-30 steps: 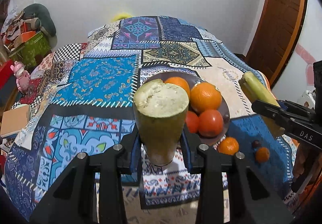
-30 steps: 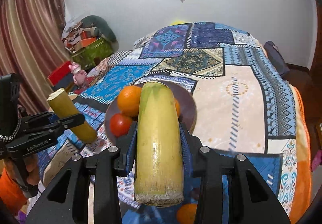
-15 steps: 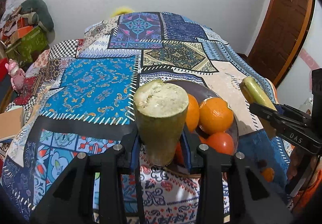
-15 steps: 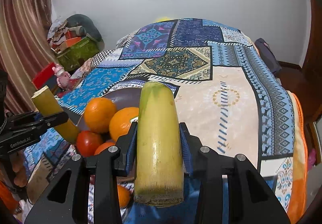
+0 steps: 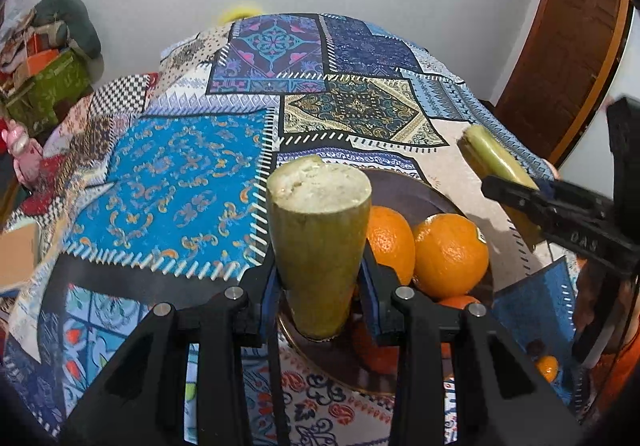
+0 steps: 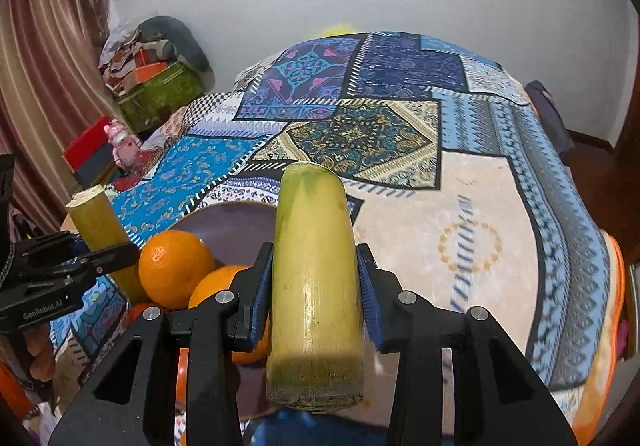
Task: Organize fruits
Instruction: 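Carry the left tool's cob over the plate while the right tool carries its cob there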
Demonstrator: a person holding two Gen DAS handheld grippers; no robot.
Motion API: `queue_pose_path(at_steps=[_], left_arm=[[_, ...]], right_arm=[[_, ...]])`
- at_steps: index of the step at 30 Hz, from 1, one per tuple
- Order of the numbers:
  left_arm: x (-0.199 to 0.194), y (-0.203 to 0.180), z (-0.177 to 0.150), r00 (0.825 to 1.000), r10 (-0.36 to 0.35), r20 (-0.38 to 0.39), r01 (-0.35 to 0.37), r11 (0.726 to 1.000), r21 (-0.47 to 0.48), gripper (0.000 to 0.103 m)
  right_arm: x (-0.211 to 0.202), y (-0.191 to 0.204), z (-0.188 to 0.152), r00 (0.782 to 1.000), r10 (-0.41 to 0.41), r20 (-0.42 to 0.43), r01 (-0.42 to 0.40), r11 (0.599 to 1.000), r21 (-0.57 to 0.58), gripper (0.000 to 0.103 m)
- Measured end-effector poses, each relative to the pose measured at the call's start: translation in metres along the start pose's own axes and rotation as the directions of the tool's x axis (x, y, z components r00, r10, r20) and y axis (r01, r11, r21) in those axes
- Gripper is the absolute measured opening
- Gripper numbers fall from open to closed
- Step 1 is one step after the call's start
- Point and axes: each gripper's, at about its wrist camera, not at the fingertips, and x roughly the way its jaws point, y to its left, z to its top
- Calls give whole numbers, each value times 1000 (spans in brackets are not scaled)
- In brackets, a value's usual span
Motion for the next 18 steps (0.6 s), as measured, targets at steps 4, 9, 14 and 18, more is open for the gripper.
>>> queue_pose_path(at_steps=[4,9,14,18], left_arm=[[3,3,4,1000,-4,-7,4,1000,5,35],[6,9,7,1000,-23,-21,22,1000,-14,35],[4,4,5,1000,-7,-14,7,1000,17,36],[5,5,5,1000,11,-14,-11,1000,9,40]], right_arm=[[14,1,10,999,26,-19,-27,999,-44,36],[29,3,17,999,39,-33,-41,996,-82,36],[41,1,17,995,80,-60,-85,993,-84,36],[45,2,15,993,95,-70,-102,990,-100,36]])
